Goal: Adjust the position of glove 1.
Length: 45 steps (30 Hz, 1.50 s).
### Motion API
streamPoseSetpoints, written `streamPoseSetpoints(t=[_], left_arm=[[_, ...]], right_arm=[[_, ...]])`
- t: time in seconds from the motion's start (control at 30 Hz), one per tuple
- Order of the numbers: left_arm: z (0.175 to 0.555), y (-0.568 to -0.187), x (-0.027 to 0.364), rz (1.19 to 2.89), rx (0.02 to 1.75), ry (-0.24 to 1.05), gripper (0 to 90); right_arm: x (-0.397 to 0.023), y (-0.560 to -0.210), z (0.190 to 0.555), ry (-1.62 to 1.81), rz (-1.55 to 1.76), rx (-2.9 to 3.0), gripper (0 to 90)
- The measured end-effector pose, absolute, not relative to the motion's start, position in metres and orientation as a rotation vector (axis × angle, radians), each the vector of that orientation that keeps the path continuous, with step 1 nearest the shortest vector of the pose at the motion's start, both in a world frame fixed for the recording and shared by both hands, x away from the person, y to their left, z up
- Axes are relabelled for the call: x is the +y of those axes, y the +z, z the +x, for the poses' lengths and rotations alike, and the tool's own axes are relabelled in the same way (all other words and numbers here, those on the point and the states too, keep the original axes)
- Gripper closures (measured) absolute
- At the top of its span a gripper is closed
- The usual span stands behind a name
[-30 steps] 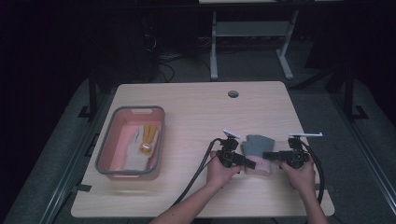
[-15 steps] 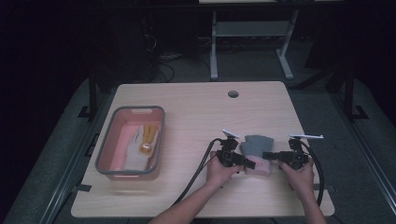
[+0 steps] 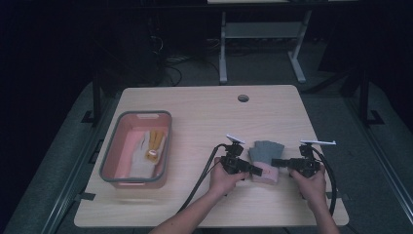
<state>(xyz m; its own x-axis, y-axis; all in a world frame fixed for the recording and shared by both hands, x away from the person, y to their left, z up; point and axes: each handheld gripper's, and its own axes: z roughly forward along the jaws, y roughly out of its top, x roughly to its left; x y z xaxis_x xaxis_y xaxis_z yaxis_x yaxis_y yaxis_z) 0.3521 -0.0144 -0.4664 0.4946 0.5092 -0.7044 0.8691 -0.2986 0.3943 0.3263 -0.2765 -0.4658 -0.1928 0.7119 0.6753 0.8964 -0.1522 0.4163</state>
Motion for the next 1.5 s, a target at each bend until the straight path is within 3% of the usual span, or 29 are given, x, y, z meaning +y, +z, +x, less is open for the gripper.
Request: streamPoseSetpoints(t=[1.5], left_arm=[[0.347,-0.429,0.056,1.917,1.102,-0.510,64.6]], right_arm=[[-0.216,-0.421,0.341,-1.300,-1.689,-1.974,78.0]])
